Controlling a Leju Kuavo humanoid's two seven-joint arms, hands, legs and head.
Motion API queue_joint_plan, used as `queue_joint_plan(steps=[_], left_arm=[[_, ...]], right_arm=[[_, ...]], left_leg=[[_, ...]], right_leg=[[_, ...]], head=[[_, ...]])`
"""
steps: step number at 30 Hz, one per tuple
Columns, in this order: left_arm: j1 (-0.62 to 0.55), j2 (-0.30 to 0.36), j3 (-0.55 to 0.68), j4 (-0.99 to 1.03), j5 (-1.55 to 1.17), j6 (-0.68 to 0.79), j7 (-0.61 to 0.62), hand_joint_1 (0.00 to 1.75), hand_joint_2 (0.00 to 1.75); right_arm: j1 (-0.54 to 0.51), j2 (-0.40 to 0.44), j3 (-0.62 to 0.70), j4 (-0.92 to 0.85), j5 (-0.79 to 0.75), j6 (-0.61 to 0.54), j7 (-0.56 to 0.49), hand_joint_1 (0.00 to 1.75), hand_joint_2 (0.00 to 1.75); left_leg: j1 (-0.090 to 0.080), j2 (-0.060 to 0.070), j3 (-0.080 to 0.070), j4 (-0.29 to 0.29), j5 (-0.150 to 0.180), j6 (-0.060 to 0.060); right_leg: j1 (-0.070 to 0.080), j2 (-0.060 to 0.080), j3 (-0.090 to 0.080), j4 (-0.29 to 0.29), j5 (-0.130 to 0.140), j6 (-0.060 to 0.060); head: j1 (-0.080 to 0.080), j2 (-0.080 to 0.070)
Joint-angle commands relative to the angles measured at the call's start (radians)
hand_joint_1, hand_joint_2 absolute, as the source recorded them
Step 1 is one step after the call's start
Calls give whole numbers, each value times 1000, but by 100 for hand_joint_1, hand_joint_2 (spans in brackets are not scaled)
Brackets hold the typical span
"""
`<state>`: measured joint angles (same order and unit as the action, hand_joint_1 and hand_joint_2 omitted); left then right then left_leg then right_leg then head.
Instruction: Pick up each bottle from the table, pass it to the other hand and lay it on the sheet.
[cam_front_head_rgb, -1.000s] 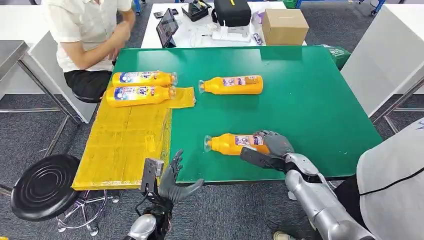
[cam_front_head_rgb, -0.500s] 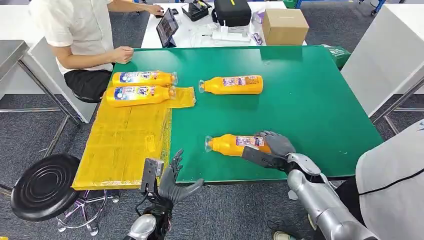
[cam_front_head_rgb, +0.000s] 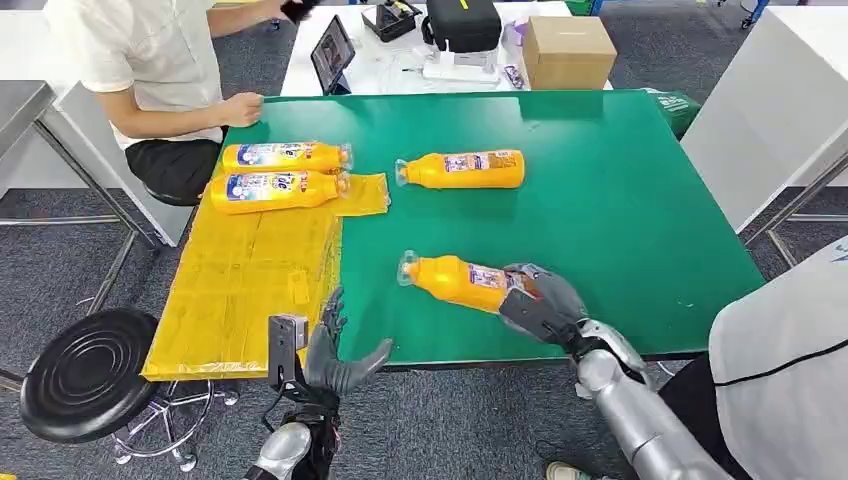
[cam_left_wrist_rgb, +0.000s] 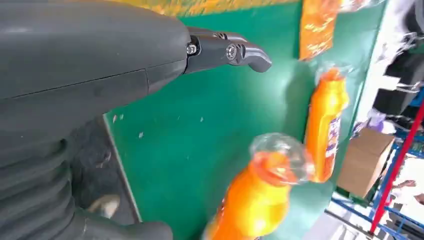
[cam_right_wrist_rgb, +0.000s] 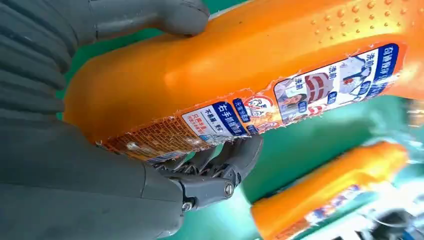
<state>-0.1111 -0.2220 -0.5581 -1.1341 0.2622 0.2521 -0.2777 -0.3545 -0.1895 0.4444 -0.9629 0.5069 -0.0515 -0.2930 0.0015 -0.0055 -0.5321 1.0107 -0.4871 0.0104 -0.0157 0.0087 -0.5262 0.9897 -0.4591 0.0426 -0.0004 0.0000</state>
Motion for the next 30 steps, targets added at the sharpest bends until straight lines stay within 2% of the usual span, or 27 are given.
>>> queue_joint_plan(steps=[1, 3, 7, 9, 14, 15, 18, 24, 26, 28, 30], left_arm=[[-2, 41, -53, -79, -16, 52, -70, 0, 175], [7, 50, -62, -121, -33, 56, -68, 0, 175], [17, 69, -62, -130, 170, -116, 35, 0, 175], [17, 74, -70, -126, 207, -148, 19, 0, 175], [-6, 51, -87, -170, 249, -199, -1, 0, 175], [-19, 48, -96, -167, 267, -211, 10, 0, 175], [-33, 41, -99, -150, 309, -230, 15, 0, 175], [-54, 26, -88, -151, 331, -209, -30, 0, 175], [-56, 28, -85, -160, 322, -173, -57, 0, 175], [-46, 17, -53, -163, 371, -145, -39, 0, 175], [-32, 24, -47, -195, 344, -99, -94, 0, 175]], right_arm=[[79, 106, -115, -139, -48, -99, -47, 175, 175], [84, 115, -129, -154, -51, -111, -52, 175, 175], [46, 135, -104, -108, -36, -123, -78, 175, 175], [26, 154, -82, -85, -36, -114, -88, 175, 175], [-25, 176, 37, 3, 15, -66, -86, 175, 175], [-39, 186, 73, 13, -1, -45, -144, 175, 175], [-50, 188, 136, -4, -1, -20, -176, 175, 175], [-34, 222, 205, -39, -25, -1, -213, 175, 175], [-10, 242, 194, -52, -46, -55, -180, 175, 175], [1, 246, 198, -74, -75, -68, -207, 175, 175], [25, 256, 171, -98, -104, -112, -190, 175, 175]], left_leg=[[1, 2, -5, 1, 1, -1], [0, 2, -7, 0, 1, -1], [0, 0, -11, 0, 2, -1], [0, 3, -10, -1, 1, -1], [-1, 1, -15, 0, 2, -1], [0, 2, -15, 0, 2, -2], [0, 1, -15, 0, 1, -1], [0, 1, -16, 1, 1, -1], [0, 0, -16, 0, 2, -1], [0, -1, -16, 1, 2, -1], [0, -2, -17, 1, 2, -1]], right_leg=[[1, 1, -6, 1, 1, -2], [1, 1, -8, 1, 1, -2], [0, 0, -10, 0, 1, -2], [-1, 3, -11, 0, 2, -2], [-1, 1, -15, 1, 1, -1], [0, 2, -15, 1, 2, -2], [-1, 1, -15, 1, 1, -1], [0, 1, -15, 1, 1, -1], [0, 0, -14, 1, 1, -1], [0, 0, -15, 1, 1, -1], [0, -2, -15, 1, 1, -1]], head=[[0, 0], [0, 0], [0, 0], [0, 0], [0, 0], [0, 0], [0, 0], [0, 0], [0, 0], [0, 0], [0, 0]])
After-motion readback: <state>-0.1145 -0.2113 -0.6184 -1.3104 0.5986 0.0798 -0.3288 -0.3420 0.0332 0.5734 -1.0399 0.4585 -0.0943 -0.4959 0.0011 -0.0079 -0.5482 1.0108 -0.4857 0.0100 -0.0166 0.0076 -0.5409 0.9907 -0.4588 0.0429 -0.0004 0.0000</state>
